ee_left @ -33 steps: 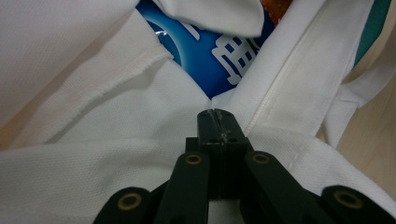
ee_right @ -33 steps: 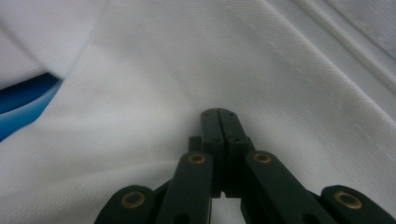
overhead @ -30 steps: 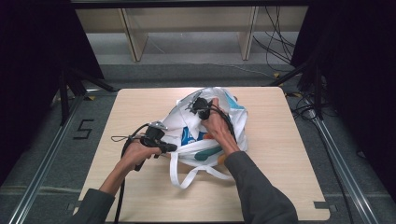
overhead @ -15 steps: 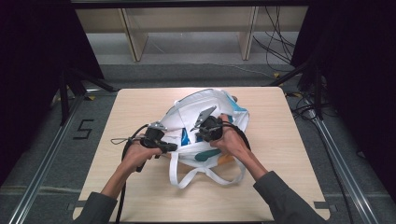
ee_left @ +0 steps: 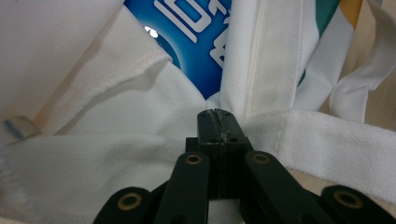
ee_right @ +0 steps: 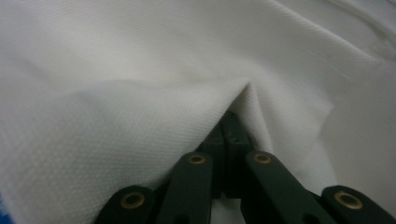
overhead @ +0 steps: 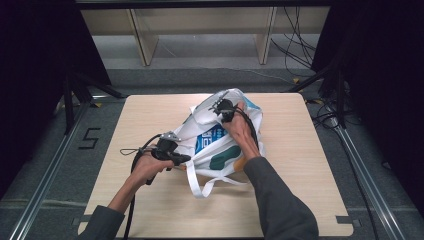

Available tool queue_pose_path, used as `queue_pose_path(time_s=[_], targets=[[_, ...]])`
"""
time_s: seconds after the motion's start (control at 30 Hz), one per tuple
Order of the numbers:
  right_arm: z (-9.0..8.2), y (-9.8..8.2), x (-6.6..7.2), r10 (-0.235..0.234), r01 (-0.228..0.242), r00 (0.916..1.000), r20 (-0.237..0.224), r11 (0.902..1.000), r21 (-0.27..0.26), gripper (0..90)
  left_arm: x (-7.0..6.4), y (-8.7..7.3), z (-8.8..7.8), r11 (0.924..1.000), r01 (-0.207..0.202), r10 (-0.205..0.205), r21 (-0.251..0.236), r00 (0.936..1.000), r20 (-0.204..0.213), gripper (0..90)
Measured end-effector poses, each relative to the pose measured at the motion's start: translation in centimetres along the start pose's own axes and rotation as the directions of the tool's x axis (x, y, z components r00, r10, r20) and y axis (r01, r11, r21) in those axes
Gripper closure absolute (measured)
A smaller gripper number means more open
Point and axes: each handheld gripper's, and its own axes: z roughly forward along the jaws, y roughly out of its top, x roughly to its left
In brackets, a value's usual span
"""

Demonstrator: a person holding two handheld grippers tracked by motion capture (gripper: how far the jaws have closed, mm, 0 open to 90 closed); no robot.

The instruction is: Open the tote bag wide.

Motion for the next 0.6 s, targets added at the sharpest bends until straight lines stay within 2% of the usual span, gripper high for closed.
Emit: queue_pose_path(time_s=[0.03,0.07,0.1,0.17,0.2,0.23,0.27,0.33,0.4,0.43,0.47,0.5,0.53,0.57,0.6], targets=[[0.3,0.2,-0.2,0.015,-0.015,0.9999,0.004,0.9998,0.011,90.0,0.0,0.1,-0.1,0.9998,-0.019,0.019,0.011,0.9998,0.002,89.7],[0.6,0.5,-0.5,0.029,-0.029,0.9995,0.016,0.9992,0.028,90.0,-0.2,0.1,0.1,1.0,-0.005,0.006,0.005,1.0,-0.006,89.7],[0.8,0.6,-0.7,0.043,-0.044,0.999,0.014,0.9982,0.041,90.0,0.0,0.2,-0.1,0.9989,-0.039,0.039,0.025,0.9992,-0.005,89.7],[0.8,0.6,-1.0,0.039,-0.039,0.9992,-0.002,0.9985,0.039,90.0,-0.1,0.4,-0.2,0.9984,-0.048,0.048,0.031,0.9988,-0.011,89.6],[0.5,0.5,-1.0,0.034,-0.033,0.9994,-0.009,0.9989,0.034,90.0,0.0,0.6,-0.5,0.9993,-0.035,0.035,0.009,0.9993,-0.011,89.3],[-0.1,0.3,-0.9,0.034,-0.034,0.9992,-0.022,0.999,0.028,90.0,0.0,0.6,-0.5,0.9993,-0.035,0.035,0.009,0.9993,-0.011,87.5],[-0.5,0.1,-1.0,0.036,-0.036,0.9986,-0.039,0.9993,0.014,90.0,0.2,1.1,-1.0,0.9991,0.006,-0.006,-0.043,1.0,-0.005,85.9],[-1.7,-0.5,-1.5,0.049,-0.05,0.9954,-0.083,0.9986,-0.015,89.8,0.4,1.5,-1.2,0.9981,0.019,-0.02,-0.058,0.9998,-0.004,85.2],[-2.9,-1.4,-1.9,0.049,-0.056,0.9907,-0.126,0.9973,-0.047,89.2,0.8,3.5,-1.6,0.9969,0.015,-0.017,-0.078,0.9992,-0.037,84.8],[-2.9,-1.4,-1.9,0.049,-0.056,0.9907,-0.126,0.9973,-0.047,89.2,0.8,3.5,-1.6,0.9969,0.015,-0.017,-0.078,0.9992,-0.037,84.7],[-4.2,-2.4,-1.9,0.008,-0.014,0.9935,-0.113,0.9985,-0.054,89.2,1.1,5.1,-1.3,0.9981,-0.005,0.001,-0.062,0.9975,-0.071,84.7],[-4.5,-2.8,-1.9,-0.01,0.004,0.9934,-0.114,0.9987,-0.05,89.3,1.4,5.8,-0.9,0.9984,-0.004,-0.002,-0.056,0.9943,-0.106,84.7],[-5.0,-3.5,-1.9,-0.008,0.004,0.9946,-0.104,0.9992,-0.039,90.0,1.9,6.4,-0.3,0.9992,-0.007,0.002,-0.038,0.9919,-0.127,84.9],[-5.3,-4.1,-2.1,-0.034,0.032,0.9961,-0.081,0.9989,-0.034,90.0,1.9,6.4,-0.3,0.9992,-0.007,0.002,-0.038,0.9919,-0.127,85.2],[-5.3,-4.1,-2.1,-0.034,0.032,0.9961,-0.081,0.9989,-0.034,90.0,2.3,6.9,0.3,0.9999,0.002,-0.004,-0.014,0.9881,-0.154,85.2]])
